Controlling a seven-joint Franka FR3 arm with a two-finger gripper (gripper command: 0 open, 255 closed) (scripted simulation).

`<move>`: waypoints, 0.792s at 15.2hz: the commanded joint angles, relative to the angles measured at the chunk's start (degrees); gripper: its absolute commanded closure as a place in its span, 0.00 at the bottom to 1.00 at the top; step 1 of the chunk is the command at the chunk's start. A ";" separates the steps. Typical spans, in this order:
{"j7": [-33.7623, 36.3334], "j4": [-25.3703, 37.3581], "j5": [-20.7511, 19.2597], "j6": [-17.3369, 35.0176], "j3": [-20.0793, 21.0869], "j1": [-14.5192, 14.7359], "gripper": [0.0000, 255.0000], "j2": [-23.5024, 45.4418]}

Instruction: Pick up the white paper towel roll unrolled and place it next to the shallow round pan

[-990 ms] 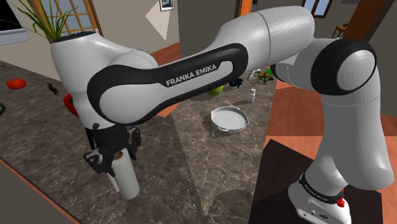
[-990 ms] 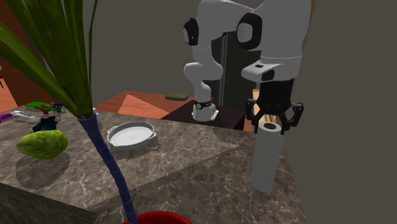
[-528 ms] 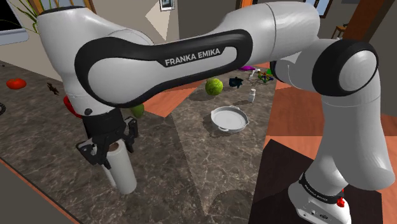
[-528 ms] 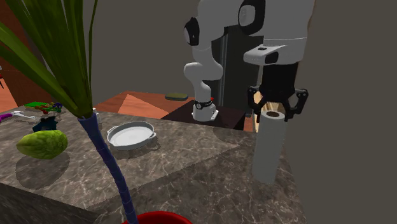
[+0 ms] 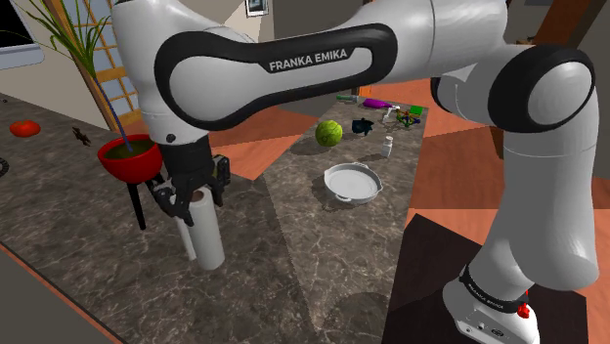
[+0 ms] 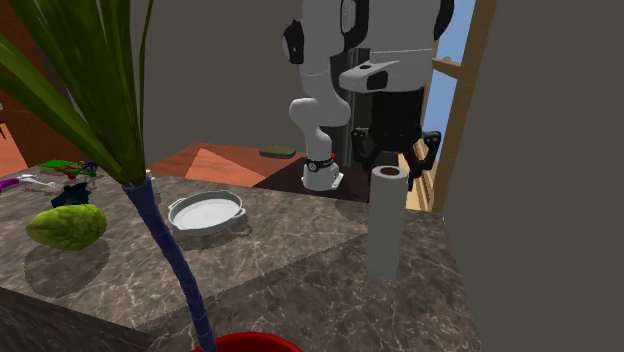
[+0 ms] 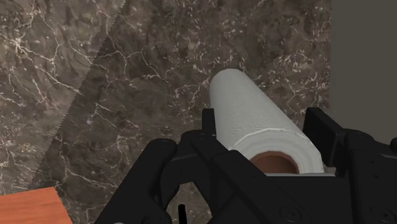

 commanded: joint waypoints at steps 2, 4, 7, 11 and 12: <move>-3.93 -3.18 1.45 0.79 -0.59 -3.68 1.00 -2.57; -6.54 -4.72 2.21 1.17 -1.13 -5.90 1.00 -3.81; -10.43 -6.36 3.14 1.49 -2.08 -8.98 1.00 -5.21; -15.55 -7.40 3.98 1.52 -3.54 -12.69 1.00 -6.22; -16.80 -7.45 4.13 1.47 -3.93 -13.56 1.00 -6.33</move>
